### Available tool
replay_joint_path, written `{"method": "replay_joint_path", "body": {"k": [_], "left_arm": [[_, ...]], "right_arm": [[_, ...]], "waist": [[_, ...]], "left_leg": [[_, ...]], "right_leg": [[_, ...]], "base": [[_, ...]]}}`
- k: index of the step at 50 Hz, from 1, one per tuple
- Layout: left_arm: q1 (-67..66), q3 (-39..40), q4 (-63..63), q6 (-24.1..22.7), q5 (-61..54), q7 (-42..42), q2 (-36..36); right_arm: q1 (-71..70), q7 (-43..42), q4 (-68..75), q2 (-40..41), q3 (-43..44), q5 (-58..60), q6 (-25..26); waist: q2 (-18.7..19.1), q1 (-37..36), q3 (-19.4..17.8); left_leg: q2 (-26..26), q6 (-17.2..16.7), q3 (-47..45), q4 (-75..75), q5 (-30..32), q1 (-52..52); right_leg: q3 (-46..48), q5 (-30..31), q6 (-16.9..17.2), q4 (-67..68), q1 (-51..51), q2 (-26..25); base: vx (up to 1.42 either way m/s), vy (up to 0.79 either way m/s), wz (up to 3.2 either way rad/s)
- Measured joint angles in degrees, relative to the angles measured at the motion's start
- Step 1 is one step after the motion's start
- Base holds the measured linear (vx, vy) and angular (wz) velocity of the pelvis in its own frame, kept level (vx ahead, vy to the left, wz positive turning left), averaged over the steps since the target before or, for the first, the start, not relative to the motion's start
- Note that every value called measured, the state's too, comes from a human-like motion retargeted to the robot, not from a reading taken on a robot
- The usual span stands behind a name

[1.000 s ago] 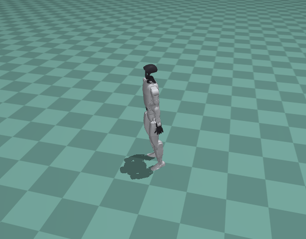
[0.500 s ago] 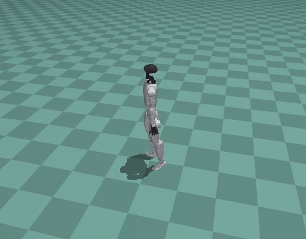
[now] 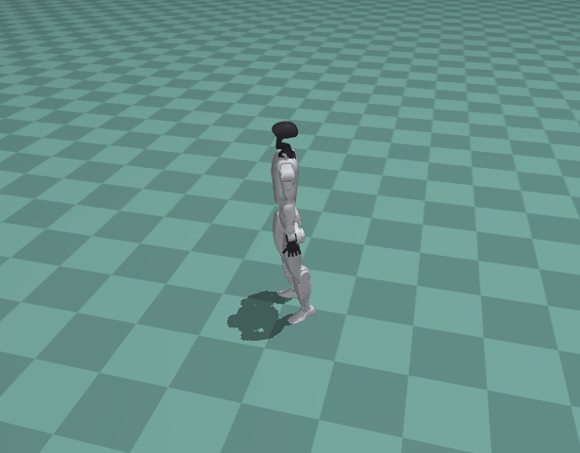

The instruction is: In place motions

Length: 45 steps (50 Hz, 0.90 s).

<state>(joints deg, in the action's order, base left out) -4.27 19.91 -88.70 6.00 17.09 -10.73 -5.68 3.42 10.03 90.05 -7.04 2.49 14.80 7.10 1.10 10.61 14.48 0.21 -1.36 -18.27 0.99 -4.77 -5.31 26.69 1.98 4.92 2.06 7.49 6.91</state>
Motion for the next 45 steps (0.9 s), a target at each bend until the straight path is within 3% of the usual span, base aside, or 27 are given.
{"method": "replay_joint_path", "body": {"k": [18,30,45], "left_arm": [[1.7,0.7,1.9,-0.1,0.2,-0.4,0.3],[3.8,2.8,1.7,-0.7,-2.4,2.3,-1.1],[1.3,3.4,-3.1,0.0,-2.1,4.0,-1.8]], "right_arm": [[3.2,-0.9,1.1,-2.7,5.0,-2.4,0.2],[5.3,0.3,-0.1,-0.3,8.2,-1.0,-0.9],[4.1,-1.5,-2.7,-2.3,8.0,-0.3,-1.2]], "waist": [[-2.0,-9.6,0.2],[-9.3,-26.6,-6.1],[-10.0,-34.6,-9.6]], "left_leg": [[-4.3,0.5,13.5,-2.1,3.6,-6.1],[-8.2,-0.3,24.4,-1.3,8.5,-6.2],[-10.6,-4.2,31.3,-0.3,14.3,-8.0]], "right_leg": [[11.3,-2.3,1.5,-1.2,-5.2,3.4],[20.9,-5.7,3.8,-1.5,-12.8,3.4],[34.5,-8.1,7.7,0.3,-18.9,1.3]], "base": [[0.37,-0.01,0.72],[0.22,0.06,1.08],[0.08,0.08,1.11]]}}
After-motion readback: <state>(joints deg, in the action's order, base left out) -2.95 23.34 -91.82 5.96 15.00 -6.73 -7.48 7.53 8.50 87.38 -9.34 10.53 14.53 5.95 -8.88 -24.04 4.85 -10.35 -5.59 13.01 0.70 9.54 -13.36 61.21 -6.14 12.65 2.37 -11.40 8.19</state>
